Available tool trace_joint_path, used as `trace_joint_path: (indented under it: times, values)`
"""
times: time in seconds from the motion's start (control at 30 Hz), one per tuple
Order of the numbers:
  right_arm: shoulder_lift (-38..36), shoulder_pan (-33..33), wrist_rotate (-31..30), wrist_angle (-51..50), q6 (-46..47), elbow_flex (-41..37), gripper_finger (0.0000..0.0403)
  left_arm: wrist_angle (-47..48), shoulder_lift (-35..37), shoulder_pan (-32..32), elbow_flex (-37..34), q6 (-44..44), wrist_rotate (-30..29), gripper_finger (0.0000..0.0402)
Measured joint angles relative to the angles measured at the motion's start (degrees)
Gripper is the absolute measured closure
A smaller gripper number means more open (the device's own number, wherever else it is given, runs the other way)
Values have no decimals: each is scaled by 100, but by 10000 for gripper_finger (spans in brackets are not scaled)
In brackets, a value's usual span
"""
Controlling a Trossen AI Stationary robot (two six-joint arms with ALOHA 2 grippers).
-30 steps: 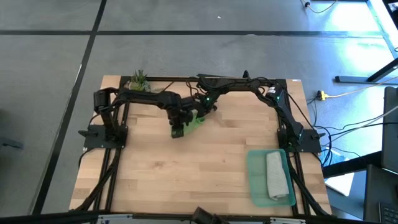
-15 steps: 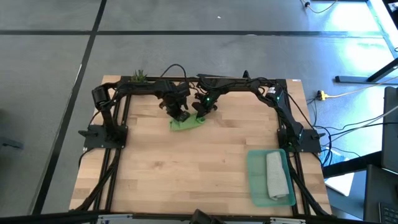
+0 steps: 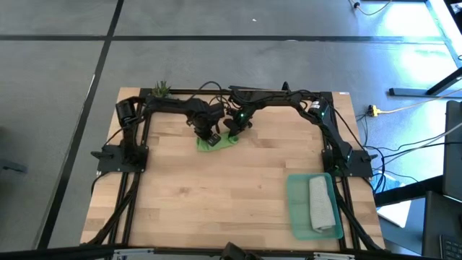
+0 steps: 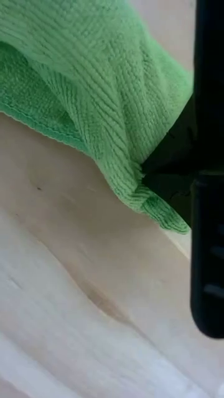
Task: Roll microfiber towels into tight, uniform cylinder then place into a basket
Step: Roll the green microfiber towel, then put the green microfiber towel into the green bin
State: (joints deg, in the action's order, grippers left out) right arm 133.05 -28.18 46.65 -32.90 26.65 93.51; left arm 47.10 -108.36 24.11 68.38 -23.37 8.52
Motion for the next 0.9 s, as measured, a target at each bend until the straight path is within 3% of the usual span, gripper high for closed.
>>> trace_joint_path:
  times: [0.4, 0.57, 0.8, 0.9]
  values:
    - [0, -137, 252, -49, -202, 48, 304, -201, -1, -62, 0, 248, -137, 401]
    - [-104, -392, 546, -338, -154, 51, 292, -187, -1, -62, 0, 406, -157, 401]
    - [-685, -599, -694, -826, -627, 61, 295, -183, -1, -62, 0, 410, -174, 401]
    - [-1014, -632, -946, -1098, -1123, 62, 293, -182, -4, -62, -2, 410, -176, 401]
